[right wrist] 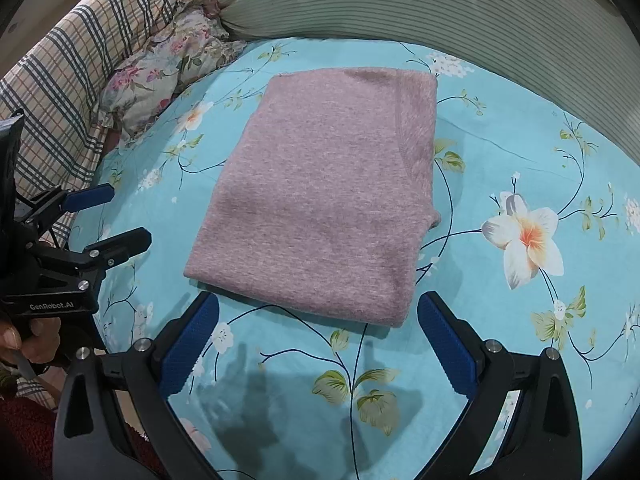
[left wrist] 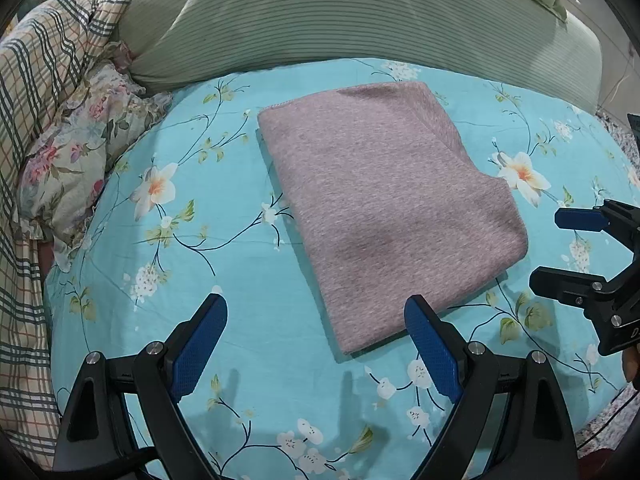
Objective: Fold small clothes
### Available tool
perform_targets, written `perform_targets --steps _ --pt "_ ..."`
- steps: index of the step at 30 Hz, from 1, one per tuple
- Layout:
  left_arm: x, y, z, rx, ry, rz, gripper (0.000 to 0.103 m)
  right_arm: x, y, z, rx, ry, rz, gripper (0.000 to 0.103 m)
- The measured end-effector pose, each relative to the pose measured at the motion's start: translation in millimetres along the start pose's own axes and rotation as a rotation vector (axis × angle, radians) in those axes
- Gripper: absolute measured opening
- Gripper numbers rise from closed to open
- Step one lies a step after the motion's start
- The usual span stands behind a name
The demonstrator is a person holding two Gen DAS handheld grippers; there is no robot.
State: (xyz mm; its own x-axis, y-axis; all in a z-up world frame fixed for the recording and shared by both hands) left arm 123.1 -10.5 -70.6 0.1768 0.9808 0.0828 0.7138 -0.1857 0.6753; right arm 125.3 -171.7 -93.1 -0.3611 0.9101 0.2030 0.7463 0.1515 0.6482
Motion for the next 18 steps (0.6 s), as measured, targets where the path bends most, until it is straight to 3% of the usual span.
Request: perform_targets --steps 18 --pt "0.5 2.9 -0.2 -0.004 -0.008 0.003 0.091 -2.1 0.3 1.0 0.000 0.000 0.005 0.100"
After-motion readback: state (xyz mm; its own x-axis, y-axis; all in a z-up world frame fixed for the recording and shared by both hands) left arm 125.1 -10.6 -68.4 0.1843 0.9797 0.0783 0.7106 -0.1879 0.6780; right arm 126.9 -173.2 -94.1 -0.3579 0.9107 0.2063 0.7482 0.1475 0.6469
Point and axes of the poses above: each gripper's, at about its wrist camera, not at the fingertips, and z roughly the way its jaws point, x to its left, y to its top, the point moved 8 cm from there along z, roughly the way its jaws point, and after that the axes turned 12 degrees about -x, right-handed, at the moved point
